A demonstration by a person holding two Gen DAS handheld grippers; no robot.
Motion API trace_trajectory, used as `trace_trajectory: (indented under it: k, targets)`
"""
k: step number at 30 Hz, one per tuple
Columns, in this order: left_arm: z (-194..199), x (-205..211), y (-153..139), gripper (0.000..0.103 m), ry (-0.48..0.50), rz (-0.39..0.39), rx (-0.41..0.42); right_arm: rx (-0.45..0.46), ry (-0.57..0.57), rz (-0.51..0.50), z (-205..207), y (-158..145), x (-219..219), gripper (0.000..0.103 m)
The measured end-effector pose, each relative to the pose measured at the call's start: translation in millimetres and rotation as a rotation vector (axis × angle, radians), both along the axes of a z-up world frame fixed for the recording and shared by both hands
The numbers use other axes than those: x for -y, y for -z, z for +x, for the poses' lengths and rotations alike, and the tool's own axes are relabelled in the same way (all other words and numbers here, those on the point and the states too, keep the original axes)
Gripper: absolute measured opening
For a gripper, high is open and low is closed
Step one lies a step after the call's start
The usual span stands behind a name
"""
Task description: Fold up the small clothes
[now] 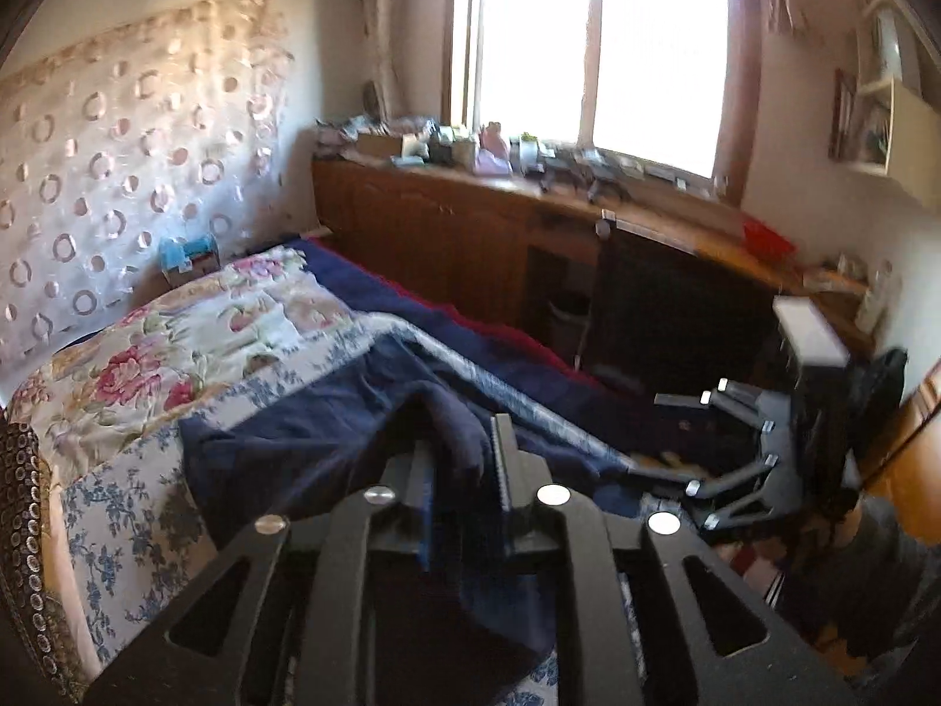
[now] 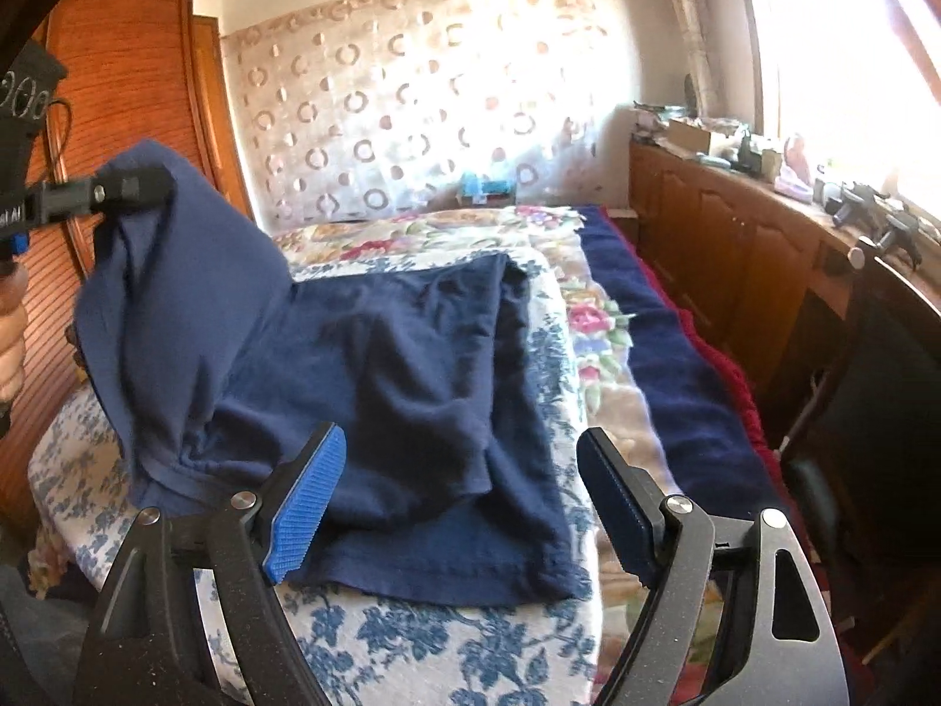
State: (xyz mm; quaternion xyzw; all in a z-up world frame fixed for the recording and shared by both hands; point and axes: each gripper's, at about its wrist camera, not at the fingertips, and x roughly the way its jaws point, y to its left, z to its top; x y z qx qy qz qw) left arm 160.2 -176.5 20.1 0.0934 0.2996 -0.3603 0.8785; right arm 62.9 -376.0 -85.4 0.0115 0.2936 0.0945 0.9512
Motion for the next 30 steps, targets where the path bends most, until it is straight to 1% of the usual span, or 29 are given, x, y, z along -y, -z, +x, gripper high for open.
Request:
trace_trajectory:
  k: [2,5,8,16,23,26,30]
  targets:
    - [0.7,1.9,9.2,0.016,-0.005,0.028,-0.018,-0.002,0.003,0.001,0.3,0.7,1.1,0.083]
    - [2.3,-6.6,18.4,0.017,-0.021,0.04,-0.053,-0.01,0.012,0.003,1.8,4.5,5.4,0.083]
    - [-3.4,-17.5,24.6,0.017,-0.049,0.045,-0.052,-0.017,0.011,0.008,5.4,6.0,3.1,0.083]
    - [-4.4,-70.8,44.9,0.017,-0.157,0.035,-0.059,-0.027,-0.044,0.003,22.5,4.8,-16.4,0.083]
    - [2.7,-116.9,55.7,0.017,-0.258,0.038,-0.031,-0.044,-0.144,-0.052,53.1,1.6,-61.4,0.083]
    - [5.7,-133.9,59.6,0.017,-0.299,0.045,-0.016,-0.058,-0.209,-0.075,68.9,2.8,-88.9,0.083]
    - [11.4,-152.1,64.3,0.017,-0.332,0.035,-0.025,-0.085,-0.304,-0.1,90.8,7.7,-129.7,0.082]
